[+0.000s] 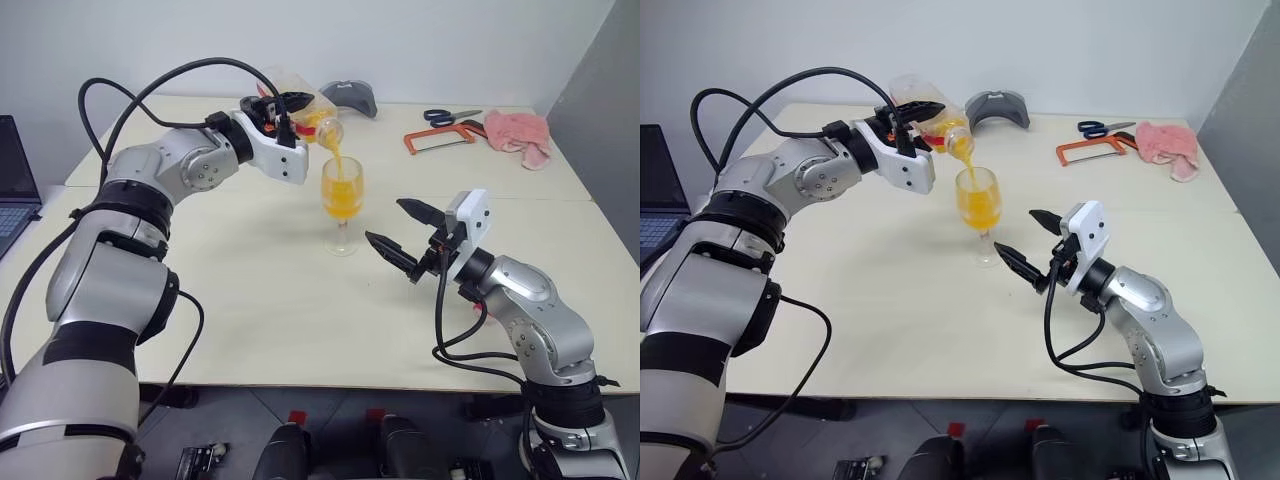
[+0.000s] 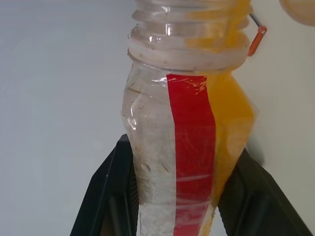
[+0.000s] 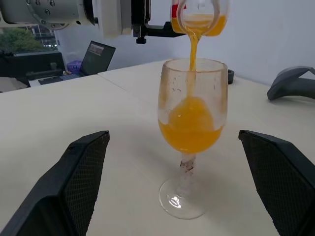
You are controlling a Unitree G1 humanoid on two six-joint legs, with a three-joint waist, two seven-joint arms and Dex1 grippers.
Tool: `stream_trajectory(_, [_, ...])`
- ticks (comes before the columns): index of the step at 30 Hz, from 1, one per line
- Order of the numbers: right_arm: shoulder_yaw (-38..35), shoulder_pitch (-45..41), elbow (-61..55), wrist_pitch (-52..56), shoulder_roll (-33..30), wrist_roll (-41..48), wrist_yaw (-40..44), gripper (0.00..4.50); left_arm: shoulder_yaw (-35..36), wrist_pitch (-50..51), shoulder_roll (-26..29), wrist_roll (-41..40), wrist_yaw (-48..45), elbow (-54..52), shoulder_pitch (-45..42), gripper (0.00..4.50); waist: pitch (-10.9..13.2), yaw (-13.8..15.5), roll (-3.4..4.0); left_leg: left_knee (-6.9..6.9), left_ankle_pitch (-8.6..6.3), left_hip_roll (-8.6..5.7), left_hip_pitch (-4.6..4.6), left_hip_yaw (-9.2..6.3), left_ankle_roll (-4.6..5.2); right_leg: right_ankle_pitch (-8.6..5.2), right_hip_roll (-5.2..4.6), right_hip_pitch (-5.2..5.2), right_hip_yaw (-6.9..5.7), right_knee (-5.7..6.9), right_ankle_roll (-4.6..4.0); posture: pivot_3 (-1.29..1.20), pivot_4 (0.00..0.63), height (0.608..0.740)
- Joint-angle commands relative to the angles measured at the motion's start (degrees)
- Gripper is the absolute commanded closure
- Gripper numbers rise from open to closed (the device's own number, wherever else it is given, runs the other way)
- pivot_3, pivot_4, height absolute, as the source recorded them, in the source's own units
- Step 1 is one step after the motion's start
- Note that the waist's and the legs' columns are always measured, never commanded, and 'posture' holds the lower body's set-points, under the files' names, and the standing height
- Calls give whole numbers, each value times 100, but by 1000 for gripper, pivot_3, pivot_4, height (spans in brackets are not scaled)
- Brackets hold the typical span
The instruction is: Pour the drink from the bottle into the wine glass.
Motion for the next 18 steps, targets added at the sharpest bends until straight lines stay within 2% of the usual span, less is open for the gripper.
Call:
stream_trajectory(1, [-21,-19,-261,-140,10,48,21,0,39,-34,112,-14,143,-35,-315,2829,0,1,0,0,0,0,0,0,0,0,0,0,0,0,0,0,150,740])
stream_trajectory(18, [68,5,-277,-139,12,17,-16,0,-26,-3,96,29,235,19,-380,2829,0,-1,0,1,0,0,1,0,0,0,0,0,0,1,0,0,150,740])
